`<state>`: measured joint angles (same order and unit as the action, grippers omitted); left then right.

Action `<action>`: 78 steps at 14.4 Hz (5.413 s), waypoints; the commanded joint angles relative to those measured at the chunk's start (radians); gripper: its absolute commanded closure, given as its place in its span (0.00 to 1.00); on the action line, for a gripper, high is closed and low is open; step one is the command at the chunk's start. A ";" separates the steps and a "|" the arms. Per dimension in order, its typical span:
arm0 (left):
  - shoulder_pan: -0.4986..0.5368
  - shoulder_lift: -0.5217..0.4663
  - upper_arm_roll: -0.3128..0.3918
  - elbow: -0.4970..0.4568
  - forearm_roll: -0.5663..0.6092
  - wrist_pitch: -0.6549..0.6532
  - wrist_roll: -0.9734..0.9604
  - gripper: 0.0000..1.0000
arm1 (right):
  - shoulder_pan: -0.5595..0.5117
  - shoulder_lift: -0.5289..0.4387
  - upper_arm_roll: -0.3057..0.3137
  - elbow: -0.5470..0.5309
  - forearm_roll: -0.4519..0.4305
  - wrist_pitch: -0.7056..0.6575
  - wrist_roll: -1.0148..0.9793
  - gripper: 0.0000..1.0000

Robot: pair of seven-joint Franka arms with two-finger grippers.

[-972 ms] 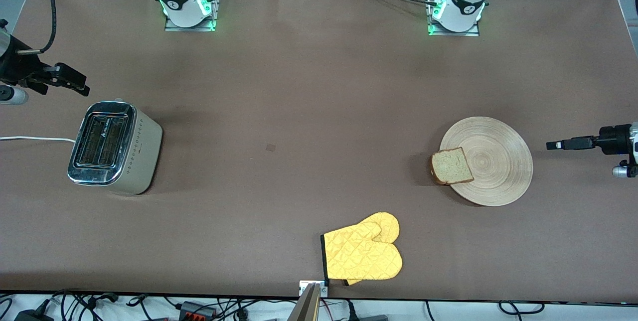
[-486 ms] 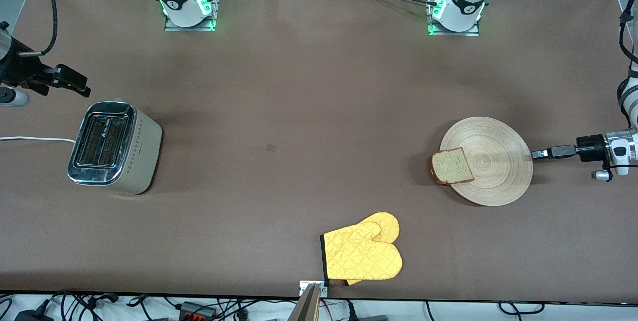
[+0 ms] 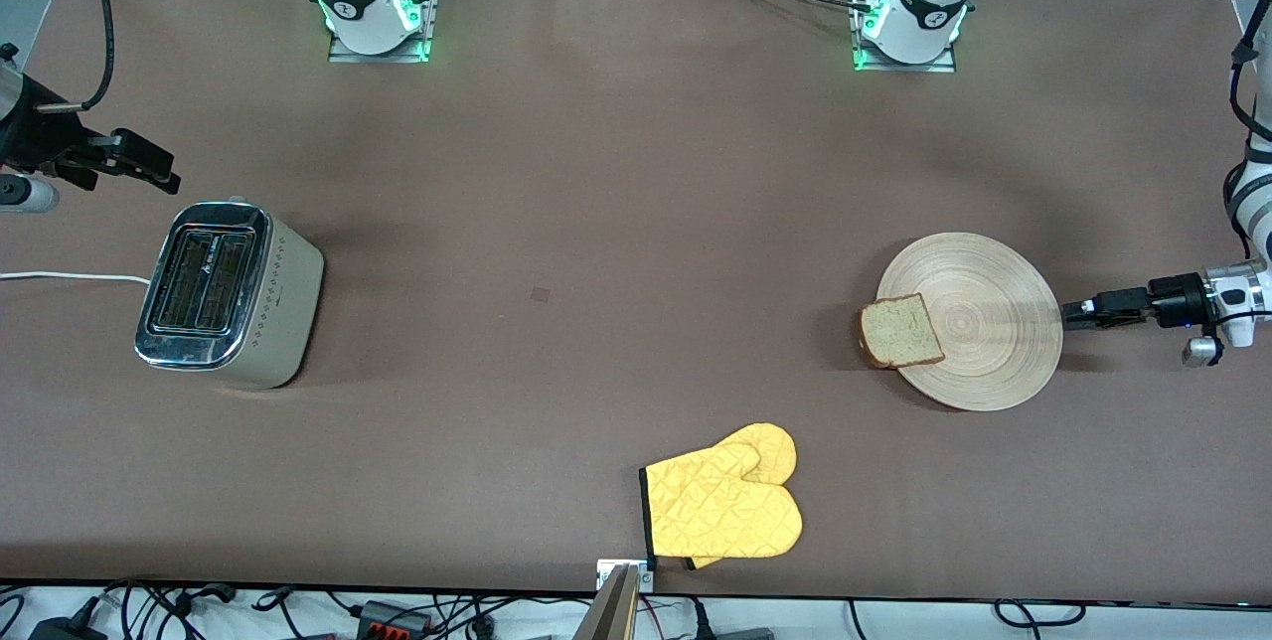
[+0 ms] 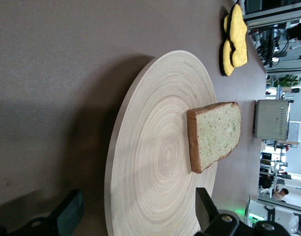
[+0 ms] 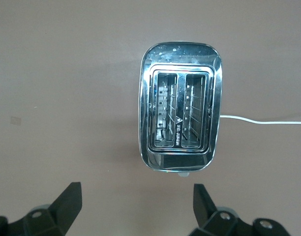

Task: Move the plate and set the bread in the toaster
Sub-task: 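Grip the plate rim with the left gripper and slide it toward the toaster, then slide the plate to mid-table while the right gripper reaches the bread, then grasp the bread slice with the right gripper while the left gripper releases the plate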

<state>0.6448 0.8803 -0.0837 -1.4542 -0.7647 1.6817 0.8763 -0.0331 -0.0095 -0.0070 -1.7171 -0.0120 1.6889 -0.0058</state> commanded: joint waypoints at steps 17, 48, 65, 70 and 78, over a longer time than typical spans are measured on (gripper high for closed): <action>-0.001 0.091 -0.008 0.026 -0.053 -0.010 0.115 0.89 | -0.004 0.013 0.001 0.022 -0.006 -0.015 -0.002 0.00; -0.398 -0.003 -0.383 -0.325 -0.398 0.510 0.039 0.99 | 0.074 0.092 0.012 0.007 0.003 -0.008 0.009 0.00; -0.482 -0.015 -0.367 -0.333 -0.556 0.529 0.178 0.00 | 0.235 0.273 0.010 0.007 0.168 0.163 0.017 0.00; -0.352 -0.029 -0.360 -0.270 -0.258 0.377 0.133 0.00 | 0.269 0.365 0.012 -0.004 0.337 0.247 0.015 0.00; -0.280 -0.173 -0.363 -0.059 0.285 0.045 -0.233 0.00 | 0.374 0.535 0.012 -0.022 0.634 0.466 -0.019 0.00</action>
<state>0.3772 0.7746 -0.4456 -1.5487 -0.5885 1.7999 0.7553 0.3243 0.4947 0.0091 -1.7361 0.5352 2.1137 -0.0022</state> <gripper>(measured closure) 0.000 0.000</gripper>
